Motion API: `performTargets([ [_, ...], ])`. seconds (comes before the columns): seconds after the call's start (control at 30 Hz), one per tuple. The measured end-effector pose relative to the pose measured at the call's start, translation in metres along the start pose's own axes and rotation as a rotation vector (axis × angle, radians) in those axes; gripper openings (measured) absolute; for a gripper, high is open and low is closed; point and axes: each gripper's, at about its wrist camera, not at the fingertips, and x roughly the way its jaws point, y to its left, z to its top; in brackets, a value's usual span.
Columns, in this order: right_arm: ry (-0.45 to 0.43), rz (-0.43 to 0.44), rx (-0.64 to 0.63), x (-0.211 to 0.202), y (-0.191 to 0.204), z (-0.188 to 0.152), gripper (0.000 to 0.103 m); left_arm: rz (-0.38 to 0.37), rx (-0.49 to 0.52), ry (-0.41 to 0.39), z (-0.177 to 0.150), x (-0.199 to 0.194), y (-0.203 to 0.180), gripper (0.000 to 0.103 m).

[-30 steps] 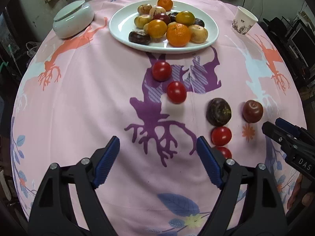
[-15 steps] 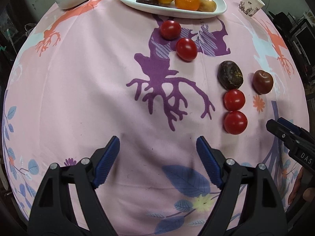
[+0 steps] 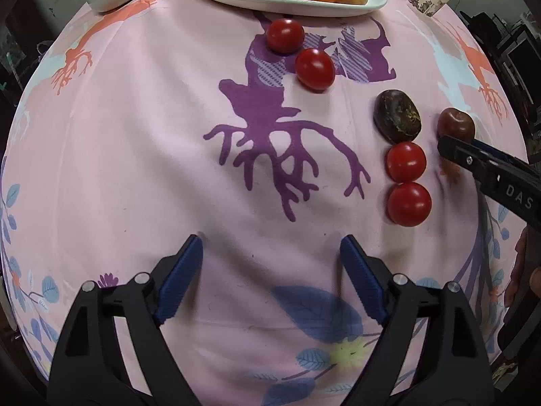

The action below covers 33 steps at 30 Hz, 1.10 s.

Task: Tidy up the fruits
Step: 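Grasp the dark red tomato with the right tool while the left tool grasps the dark brown fruit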

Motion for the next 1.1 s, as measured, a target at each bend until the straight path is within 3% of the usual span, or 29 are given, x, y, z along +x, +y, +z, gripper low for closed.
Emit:
performTargets([
  [0.07, 0.002, -0.009, -0.035, 0.004, 0.005, 0.005, 0.046, 0.004, 0.008, 0.001, 0.0, 0.001, -0.002, 0.087],
  [0.13, 0.005, -0.013, -0.076, 0.006, 0.01, 0.009, 0.039, 0.006, 0.012, 0.002, 0.0, 0.001, -0.003, 0.087],
  [0.43, 0.026, 0.04, -0.009, -0.001, -0.005, -0.001, 0.039, -0.063, 0.033, -0.015, 0.015, -0.01, -0.019, 0.087],
  [0.63, 0.032, 0.061, 0.024, -0.01, -0.018, -0.016, 0.039, -0.136, 0.041, -0.029, 0.042, -0.016, -0.047, 0.087],
  [0.77, 0.012, 0.083, 0.056, -0.018, -0.028, -0.026, 0.039, -0.13, 0.062, -0.048, 0.061, -0.014, -0.069, 0.084],
  [0.87, 0.016, 0.085, 0.073, -0.021, -0.037, -0.035, 0.039, -0.13, 0.086, -0.035, 0.07, -0.006, -0.084, 0.08],
  [1.0, 0.02, 0.089, 0.097, -0.022, -0.048, -0.04, 0.039, -0.126, 0.129, 0.023, 0.076, 0.014, -0.097, 0.048],
  [1.1, 0.011, 0.08, 0.106, -0.024, -0.052, -0.04, 0.039, -0.09, 0.161, -0.007, 0.079, 0.016, -0.105, 0.047],
])
